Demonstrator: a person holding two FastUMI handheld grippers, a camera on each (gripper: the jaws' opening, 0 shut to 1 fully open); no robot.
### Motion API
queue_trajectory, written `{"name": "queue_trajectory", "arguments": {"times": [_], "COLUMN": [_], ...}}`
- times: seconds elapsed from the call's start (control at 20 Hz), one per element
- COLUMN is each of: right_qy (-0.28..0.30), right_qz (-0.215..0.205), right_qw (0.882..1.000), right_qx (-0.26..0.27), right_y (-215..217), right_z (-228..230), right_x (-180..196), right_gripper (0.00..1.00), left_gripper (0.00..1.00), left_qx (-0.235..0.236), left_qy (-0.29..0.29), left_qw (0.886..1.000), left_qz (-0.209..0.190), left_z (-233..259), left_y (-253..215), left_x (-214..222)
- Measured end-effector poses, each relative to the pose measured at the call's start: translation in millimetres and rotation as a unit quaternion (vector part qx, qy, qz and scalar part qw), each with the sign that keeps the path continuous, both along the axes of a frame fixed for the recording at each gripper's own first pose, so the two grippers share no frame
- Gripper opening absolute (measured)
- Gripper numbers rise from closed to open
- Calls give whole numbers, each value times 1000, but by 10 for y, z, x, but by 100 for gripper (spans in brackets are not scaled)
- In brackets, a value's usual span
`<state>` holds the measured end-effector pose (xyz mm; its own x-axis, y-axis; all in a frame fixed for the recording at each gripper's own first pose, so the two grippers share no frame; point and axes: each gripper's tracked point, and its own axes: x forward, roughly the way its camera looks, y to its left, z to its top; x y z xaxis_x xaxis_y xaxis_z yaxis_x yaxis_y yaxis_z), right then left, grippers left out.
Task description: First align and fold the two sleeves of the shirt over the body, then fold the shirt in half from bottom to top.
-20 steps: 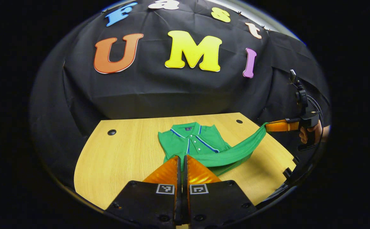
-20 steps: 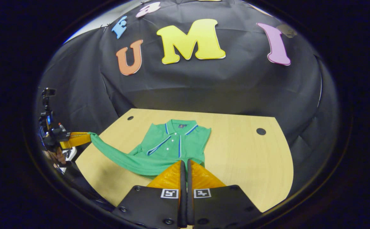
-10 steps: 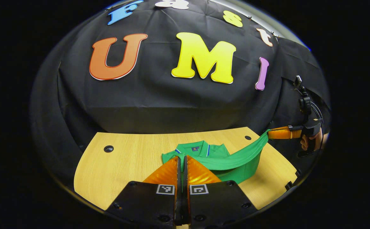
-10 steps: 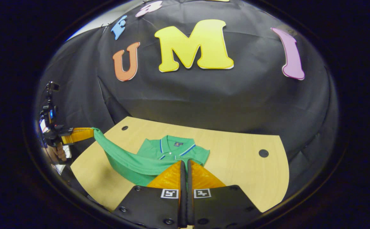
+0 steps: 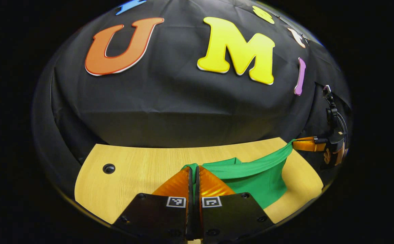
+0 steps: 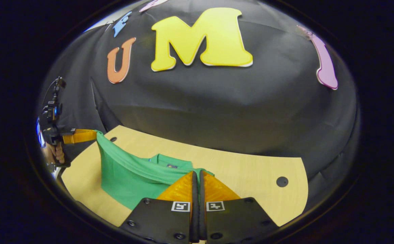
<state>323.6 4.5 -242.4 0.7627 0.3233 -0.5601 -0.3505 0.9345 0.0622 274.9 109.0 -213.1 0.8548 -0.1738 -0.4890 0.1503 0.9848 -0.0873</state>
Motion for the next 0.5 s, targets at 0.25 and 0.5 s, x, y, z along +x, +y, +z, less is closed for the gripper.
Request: {"name": "queue_trajectory", "arguments": {"times": [0.25,0.5], "right_qy": [15,50], "right_qz": [-12,-33], "right_qw": [1000,998], "right_qx": [-17,-29], "right_y": [-22,-56], "right_z": [-733,-1363], "right_x": [458,625], "right_gripper": [3,3], "left_gripper": [4,4], "left_qx": [-5,21], "left_qy": [44,86], "left_qw": [999,996], "left_qz": [10,13], "left_z": [-805,-1436], "left_y": [8,-6], "left_x": [364,571]}}
